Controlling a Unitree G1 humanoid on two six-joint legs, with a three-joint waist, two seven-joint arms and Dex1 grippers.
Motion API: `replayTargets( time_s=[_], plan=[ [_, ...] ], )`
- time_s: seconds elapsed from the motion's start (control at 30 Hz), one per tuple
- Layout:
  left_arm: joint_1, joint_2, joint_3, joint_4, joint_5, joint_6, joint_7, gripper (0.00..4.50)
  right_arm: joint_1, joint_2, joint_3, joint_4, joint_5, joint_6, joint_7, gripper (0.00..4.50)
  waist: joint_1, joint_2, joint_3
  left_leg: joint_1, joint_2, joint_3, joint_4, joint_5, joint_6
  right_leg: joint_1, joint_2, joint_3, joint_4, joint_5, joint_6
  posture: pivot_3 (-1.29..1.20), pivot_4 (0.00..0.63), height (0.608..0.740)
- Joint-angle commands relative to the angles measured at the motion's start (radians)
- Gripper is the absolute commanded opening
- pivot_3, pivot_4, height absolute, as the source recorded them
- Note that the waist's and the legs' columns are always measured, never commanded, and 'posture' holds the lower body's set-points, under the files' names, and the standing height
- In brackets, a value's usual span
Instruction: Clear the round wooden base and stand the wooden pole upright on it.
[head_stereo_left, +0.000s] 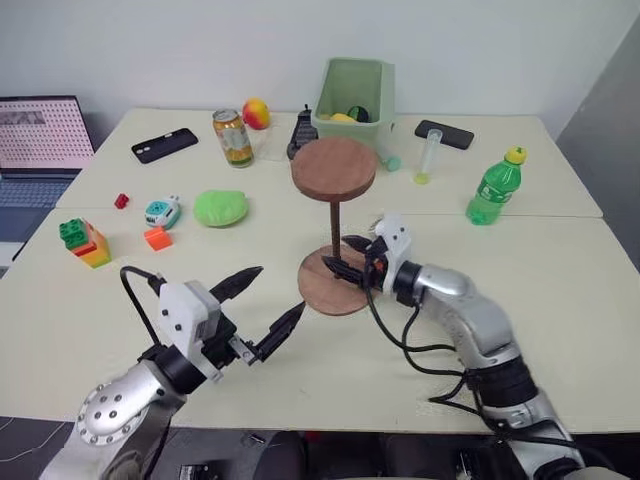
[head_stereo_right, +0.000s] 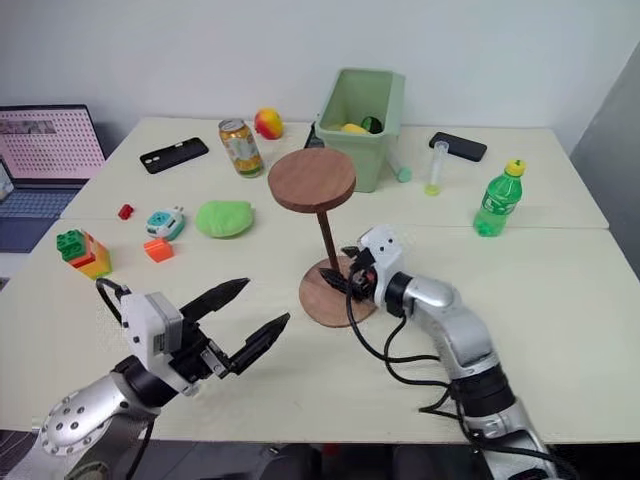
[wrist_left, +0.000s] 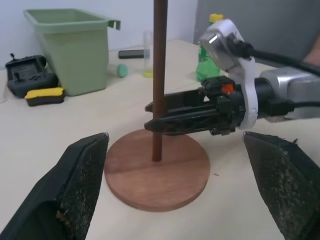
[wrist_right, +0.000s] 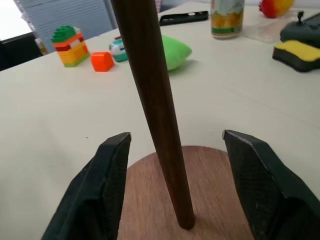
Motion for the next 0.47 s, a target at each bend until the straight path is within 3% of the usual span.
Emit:
replayTargets(
  time_s=[0.03,0.1,0.2,0.27,0.47],
  plan=[
    [-0.098,0.131,0.098,0.095,-0.152,0.121,-0.088,4.50,0.028,-0.202,-0.018,-0.124,0.060,0.139,0.149,4.06,0.006,0.000,0.002,0.000,0.000,-0.001,0.000,0.000,0.000,0.000,0.000,0.000,0.000,0.000,0.000,0.00,0.150,0.740],
    [-0.158,0.225,0.144,0.194,-0.217,0.205,-0.144,4.50,0.042,-0.303,-0.041,-0.145,0.083,0.165,0.213,4.49,0.010,0.002,0.004,-0.002,0.000,-0.001,0.001,0.000,0.000,0.001,-0.001,-0.004,-0.002,0.000,0.000,0.00,0.150,0.740],
    [-0.254,0.370,0.162,0.362,-0.237,0.274,-0.273,4.50,0.052,-0.421,-0.103,-0.157,0.131,0.182,0.291,4.49,0.003,0.002,0.009,-0.001,-0.003,0.000,0.001,0.000,0.000,0.002,0.001,-0.004,-0.002,0.000,0.000,0.00,0.150,0.740],
    [-0.364,0.463,0.109,0.493,-0.196,0.305,-0.345,4.50,0.029,-0.481,-0.160,-0.177,0.186,0.224,0.332,4.49,-0.002,0.002,0.010,-0.001,-0.003,0.001,0.001,0.000,0.000,0.001,0.003,-0.003,-0.002,0.000,0.000,0.00,0.150,0.740],
    [-0.586,0.515,-0.040,0.715,-0.051,0.210,-0.504,4.50,-0.019,-0.532,-0.247,-0.246,0.285,0.287,0.345,4.49,-0.010,0.001,0.020,-0.003,0.000,0.002,0.000,-0.001,0.002,-0.002,0.007,-0.002,-0.002,0.000,0.000,0.00,0.150,0.740]
  ],
)
